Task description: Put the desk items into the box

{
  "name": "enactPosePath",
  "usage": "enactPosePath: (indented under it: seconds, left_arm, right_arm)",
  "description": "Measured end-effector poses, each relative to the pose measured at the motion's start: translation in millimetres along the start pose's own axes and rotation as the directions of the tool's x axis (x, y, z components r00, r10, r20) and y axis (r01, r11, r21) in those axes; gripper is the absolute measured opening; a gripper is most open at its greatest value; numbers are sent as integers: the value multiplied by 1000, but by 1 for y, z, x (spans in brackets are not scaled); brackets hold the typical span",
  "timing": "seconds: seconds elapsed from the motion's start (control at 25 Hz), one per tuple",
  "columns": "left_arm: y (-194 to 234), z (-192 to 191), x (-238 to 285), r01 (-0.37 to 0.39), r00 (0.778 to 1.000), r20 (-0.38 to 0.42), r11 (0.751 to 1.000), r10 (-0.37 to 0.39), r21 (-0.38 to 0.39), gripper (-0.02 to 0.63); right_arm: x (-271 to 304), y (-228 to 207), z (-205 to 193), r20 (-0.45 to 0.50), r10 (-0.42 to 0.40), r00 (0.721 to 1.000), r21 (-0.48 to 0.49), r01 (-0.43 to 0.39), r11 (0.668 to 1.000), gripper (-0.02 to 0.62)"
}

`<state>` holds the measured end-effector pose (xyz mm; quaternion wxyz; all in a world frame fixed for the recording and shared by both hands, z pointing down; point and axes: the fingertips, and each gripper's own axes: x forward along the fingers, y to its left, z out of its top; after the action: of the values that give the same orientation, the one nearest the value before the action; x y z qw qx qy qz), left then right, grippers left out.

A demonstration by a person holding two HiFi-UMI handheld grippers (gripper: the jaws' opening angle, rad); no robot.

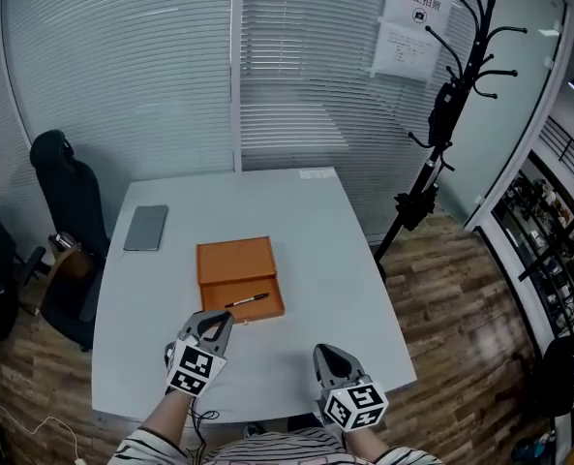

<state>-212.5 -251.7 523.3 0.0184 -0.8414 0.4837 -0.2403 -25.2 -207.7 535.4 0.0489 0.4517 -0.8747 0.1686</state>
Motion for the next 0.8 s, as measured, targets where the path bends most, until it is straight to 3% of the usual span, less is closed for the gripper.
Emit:
enactPosePath:
  seconds: [0.36, 0.8]
  left_arm:
    - [-19, 1, -56, -48, 995, 78, 995, 55, -88, 21]
    - [-42, -32, -105, -107, 988, 92, 974, 127, -197, 21]
  right_arm:
    - [-21, 16, -12, 3, -6, 1000, -6, 6, 1000, 26]
    - [-31, 36, -22, 3, 4, 1000, -7, -4, 1000, 26]
